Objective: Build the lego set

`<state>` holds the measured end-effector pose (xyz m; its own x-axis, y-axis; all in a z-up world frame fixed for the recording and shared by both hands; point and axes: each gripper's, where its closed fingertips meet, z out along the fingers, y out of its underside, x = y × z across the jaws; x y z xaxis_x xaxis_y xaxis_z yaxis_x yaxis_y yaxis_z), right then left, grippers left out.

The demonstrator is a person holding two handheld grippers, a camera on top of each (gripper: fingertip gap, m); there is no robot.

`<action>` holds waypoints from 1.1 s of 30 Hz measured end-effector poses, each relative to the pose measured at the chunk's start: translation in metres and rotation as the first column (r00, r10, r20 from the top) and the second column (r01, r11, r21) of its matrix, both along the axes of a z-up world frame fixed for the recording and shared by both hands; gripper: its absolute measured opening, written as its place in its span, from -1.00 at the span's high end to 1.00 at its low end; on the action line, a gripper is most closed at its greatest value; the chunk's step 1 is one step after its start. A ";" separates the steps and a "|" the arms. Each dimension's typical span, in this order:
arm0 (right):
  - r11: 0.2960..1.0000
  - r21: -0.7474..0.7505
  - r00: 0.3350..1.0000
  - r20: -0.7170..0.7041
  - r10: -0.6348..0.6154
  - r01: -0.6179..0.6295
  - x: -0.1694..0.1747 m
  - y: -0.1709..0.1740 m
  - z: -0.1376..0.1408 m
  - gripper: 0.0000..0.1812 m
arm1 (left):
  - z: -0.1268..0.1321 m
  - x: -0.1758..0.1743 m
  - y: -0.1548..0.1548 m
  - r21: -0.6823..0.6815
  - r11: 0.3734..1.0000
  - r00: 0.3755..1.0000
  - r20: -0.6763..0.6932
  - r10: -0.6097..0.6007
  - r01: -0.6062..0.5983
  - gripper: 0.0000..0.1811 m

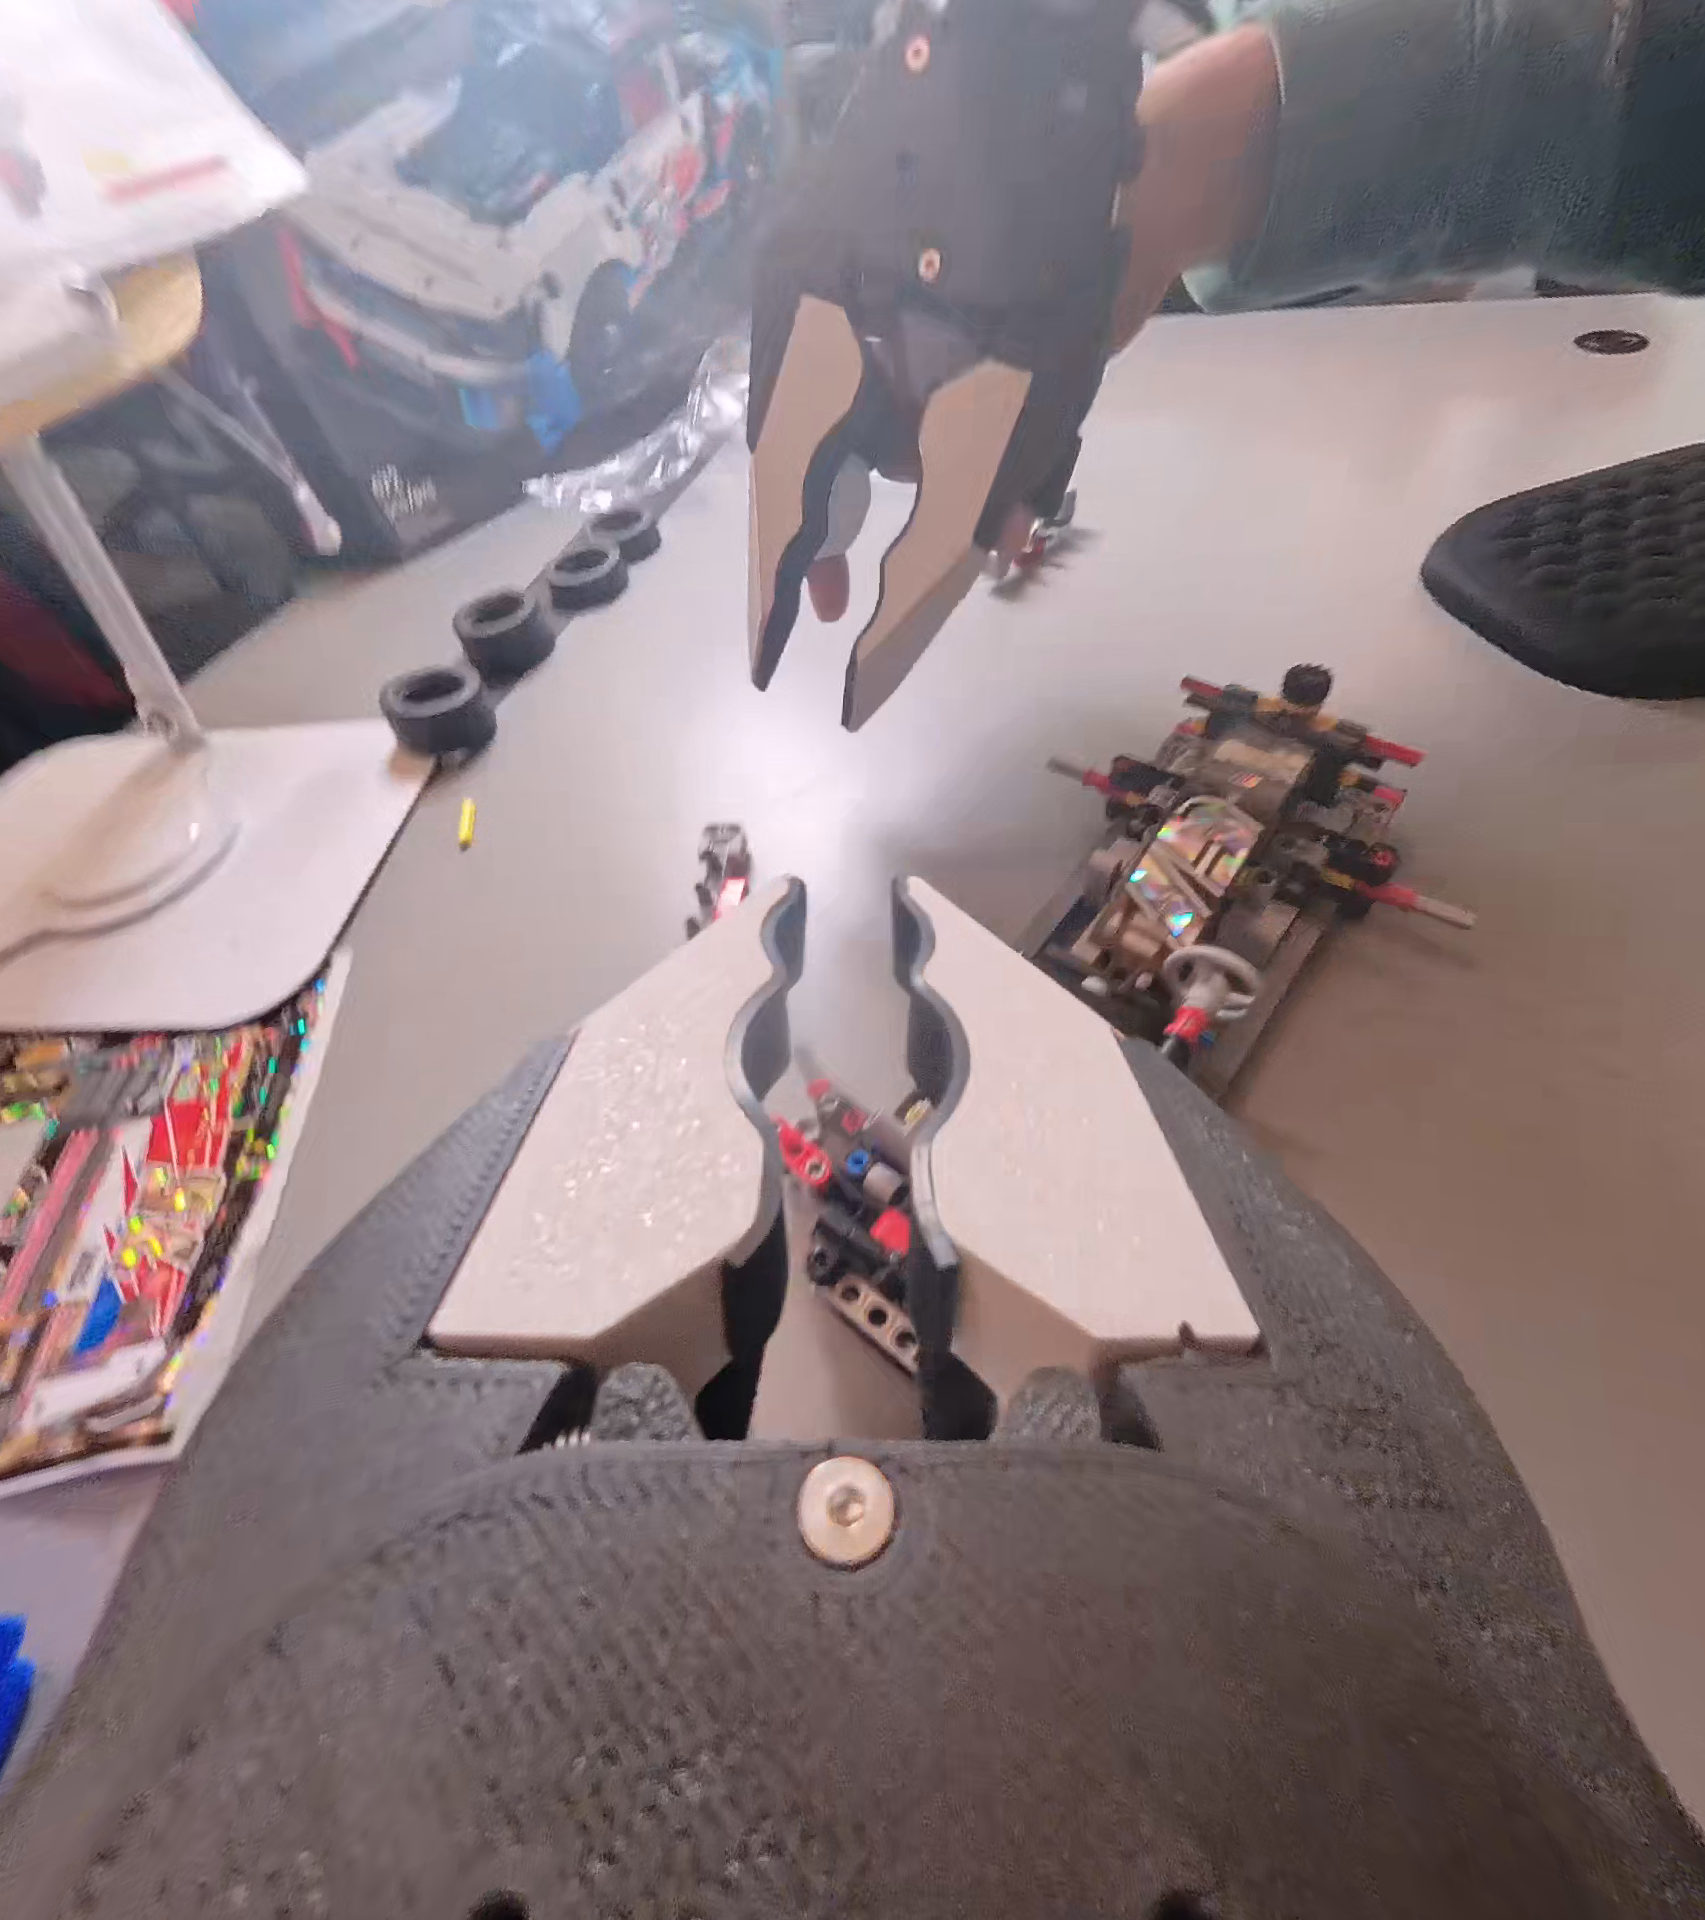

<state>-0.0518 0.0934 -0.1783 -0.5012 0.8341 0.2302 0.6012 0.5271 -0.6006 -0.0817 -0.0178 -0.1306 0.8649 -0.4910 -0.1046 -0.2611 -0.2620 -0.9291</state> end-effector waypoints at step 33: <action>0.264 -0.964 0.989 -0.064 -0.130 -0.028 0.065 -0.128 0.086 0.84 | 0.029 0.080 -0.035 0.200 0.948 0.952 -0.236 -0.197 0.246 0.93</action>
